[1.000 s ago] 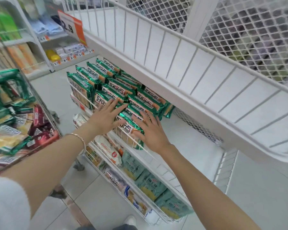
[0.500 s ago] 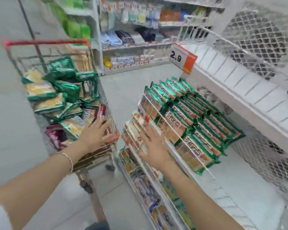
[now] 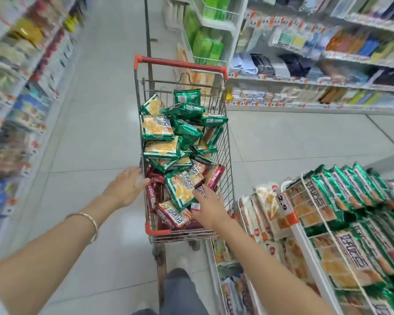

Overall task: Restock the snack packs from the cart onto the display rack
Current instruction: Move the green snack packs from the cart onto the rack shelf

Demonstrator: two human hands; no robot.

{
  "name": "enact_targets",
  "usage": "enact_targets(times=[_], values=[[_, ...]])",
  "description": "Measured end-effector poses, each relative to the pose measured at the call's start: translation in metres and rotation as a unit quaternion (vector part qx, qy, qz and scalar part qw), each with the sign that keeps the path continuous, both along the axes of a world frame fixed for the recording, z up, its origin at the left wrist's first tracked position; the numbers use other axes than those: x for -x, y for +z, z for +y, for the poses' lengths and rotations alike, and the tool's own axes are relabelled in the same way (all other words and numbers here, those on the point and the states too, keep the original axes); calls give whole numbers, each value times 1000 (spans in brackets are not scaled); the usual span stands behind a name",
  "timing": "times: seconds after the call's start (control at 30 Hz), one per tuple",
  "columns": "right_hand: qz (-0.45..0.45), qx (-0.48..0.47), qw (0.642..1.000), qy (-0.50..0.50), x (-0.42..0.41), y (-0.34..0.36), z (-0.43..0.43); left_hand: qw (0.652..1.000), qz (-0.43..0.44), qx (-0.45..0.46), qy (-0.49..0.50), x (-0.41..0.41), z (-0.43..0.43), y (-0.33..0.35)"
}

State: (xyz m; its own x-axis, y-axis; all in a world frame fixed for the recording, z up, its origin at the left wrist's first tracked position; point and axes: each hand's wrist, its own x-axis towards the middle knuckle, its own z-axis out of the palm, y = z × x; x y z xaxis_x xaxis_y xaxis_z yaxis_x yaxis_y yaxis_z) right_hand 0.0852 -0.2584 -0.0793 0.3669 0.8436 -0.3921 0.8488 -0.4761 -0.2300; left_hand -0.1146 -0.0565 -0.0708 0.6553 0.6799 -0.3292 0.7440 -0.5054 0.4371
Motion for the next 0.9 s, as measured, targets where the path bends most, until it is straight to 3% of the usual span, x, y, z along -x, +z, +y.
enact_targets(times=[0.17, 0.23, 0.33, 0.47, 0.67, 0.73, 0.8, 0.87, 0.9], values=[[24, -7, 1000, 9, -46, -8, 82, 997, -8, 34, 67, -17, 48, -1], [84, -40, 995, -38, -62, -5, 118, 994, -8, 49, 102, -24, 65, 6], [234, -121, 948, -179, -75, 8, 178, 985, -25, 64, 159, -33, 90, 14], [312, -144, 891, -296, -83, 5, 257, 969, -66, 64, 228, -39, 104, 24], [416, -106, 840, -333, -89, -4, 285, 938, -126, 82, 311, -51, 116, 30], [458, -114, 824, -312, -103, 8, 275, 909, -138, 63, 387, -50, 130, 26], [470, -122, 843, -233, -122, 16, 259, 867, -177, 69, 460, -53, 143, 30], [453, -121, 875, -121, -139, 31, 243, 827, -240, 174, 478, -63, 149, 37], [437, -107, 890, -74, -146, 38, 240, 813, -250, 275, 448, -70, 148, 42]])
